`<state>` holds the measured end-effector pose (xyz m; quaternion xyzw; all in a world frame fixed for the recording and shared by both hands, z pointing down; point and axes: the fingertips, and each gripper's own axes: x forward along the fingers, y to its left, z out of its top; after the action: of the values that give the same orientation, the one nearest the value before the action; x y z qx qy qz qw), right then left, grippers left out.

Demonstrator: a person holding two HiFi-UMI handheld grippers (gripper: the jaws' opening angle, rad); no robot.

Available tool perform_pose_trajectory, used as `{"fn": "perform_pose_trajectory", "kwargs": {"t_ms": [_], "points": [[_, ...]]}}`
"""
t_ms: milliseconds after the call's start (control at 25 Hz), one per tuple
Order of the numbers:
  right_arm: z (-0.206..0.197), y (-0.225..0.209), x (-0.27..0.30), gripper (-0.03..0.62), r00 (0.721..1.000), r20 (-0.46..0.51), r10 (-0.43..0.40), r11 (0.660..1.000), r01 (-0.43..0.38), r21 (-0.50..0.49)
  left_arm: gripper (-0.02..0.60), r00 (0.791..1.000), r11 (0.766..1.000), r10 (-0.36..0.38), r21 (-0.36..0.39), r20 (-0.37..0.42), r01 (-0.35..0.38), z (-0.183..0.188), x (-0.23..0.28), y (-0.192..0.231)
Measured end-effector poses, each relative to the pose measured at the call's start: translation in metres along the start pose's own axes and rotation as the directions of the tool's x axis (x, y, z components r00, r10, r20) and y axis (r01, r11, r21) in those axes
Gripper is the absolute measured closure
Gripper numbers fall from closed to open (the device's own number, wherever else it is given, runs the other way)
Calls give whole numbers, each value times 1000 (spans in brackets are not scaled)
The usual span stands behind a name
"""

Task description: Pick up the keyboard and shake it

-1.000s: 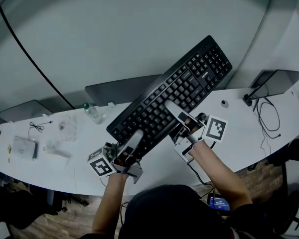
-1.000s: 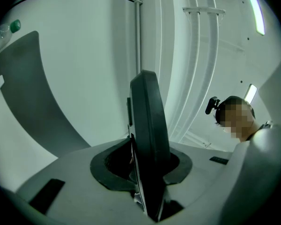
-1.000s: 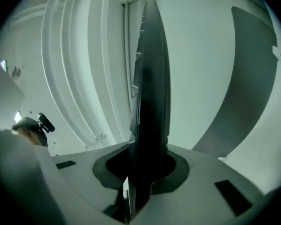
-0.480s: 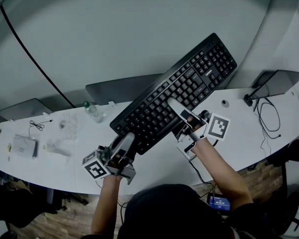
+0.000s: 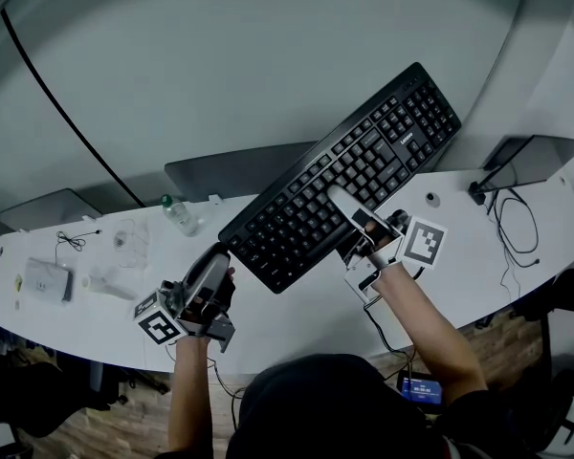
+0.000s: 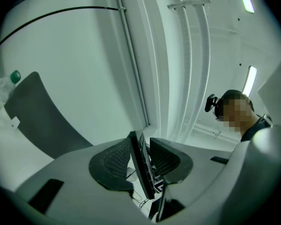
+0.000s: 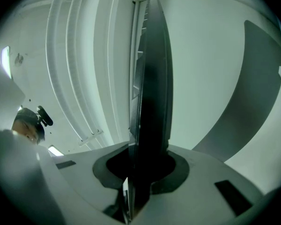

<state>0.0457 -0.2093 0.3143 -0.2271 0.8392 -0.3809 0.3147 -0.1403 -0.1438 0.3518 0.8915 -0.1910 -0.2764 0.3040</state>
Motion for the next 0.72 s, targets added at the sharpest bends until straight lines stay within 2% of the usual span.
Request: {"fn": "perform_pose_trajectory", "kwargs": {"t_ms": [120,280,360,520,720], "points": [[-1,-2,1,507,1000,-17,-11,999,10,-35,451,1000,998,26,61,-17,-25,19,-1,5],[-2,0,-1,507,999,-54,-7,998,4,-62,425,993,982,76,178,-90,-60,31,14,10],[-5,3,-2,507,997,-79,-3,997,-3,-75,417,985,978,91,202,-146,-60,29,21,11],[-13,9,-1,507,992,-123,4,996,-15,-86,388,953,977,78,211,-292,-15,14,34,7],[-26,16,5,507,983,-183,20,995,-38,-93,354,897,977,38,205,-441,60,-2,42,2]]}}
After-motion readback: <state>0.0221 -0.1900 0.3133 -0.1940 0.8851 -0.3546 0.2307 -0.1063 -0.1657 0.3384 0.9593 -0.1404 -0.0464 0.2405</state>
